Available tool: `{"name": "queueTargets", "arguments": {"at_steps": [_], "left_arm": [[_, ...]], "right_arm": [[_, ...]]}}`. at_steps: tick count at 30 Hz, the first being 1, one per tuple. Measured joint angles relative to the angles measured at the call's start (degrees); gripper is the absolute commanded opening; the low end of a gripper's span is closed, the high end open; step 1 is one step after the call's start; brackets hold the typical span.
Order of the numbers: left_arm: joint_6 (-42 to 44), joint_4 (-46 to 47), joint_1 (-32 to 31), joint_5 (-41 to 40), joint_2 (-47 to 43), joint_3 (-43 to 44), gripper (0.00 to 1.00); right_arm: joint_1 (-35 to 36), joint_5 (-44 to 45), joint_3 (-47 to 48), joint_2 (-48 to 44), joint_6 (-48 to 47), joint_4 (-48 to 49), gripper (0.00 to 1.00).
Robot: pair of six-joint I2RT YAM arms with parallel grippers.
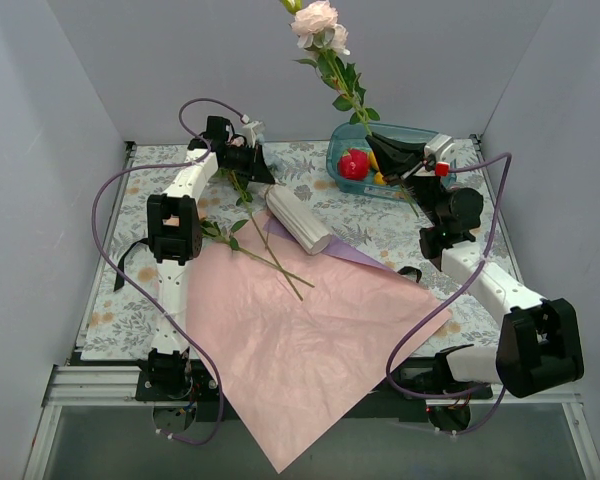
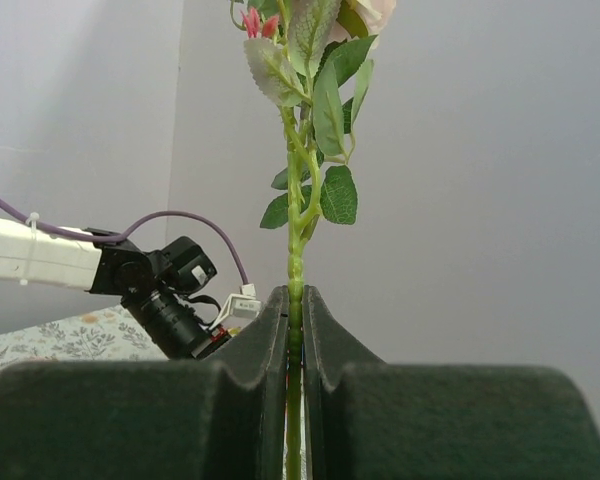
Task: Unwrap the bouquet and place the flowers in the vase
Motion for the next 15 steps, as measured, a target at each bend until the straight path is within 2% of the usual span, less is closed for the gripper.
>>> {"name": "queueTargets", "arguments": {"at_steps": [15], "left_arm": [[-1.51, 0.31, -2.25, -2.51, -1.11, 4.09, 0.0]], "right_arm": [[-0.07, -0.02, -0.61, -0.59, 0.35, -0.59, 0.01]]}}
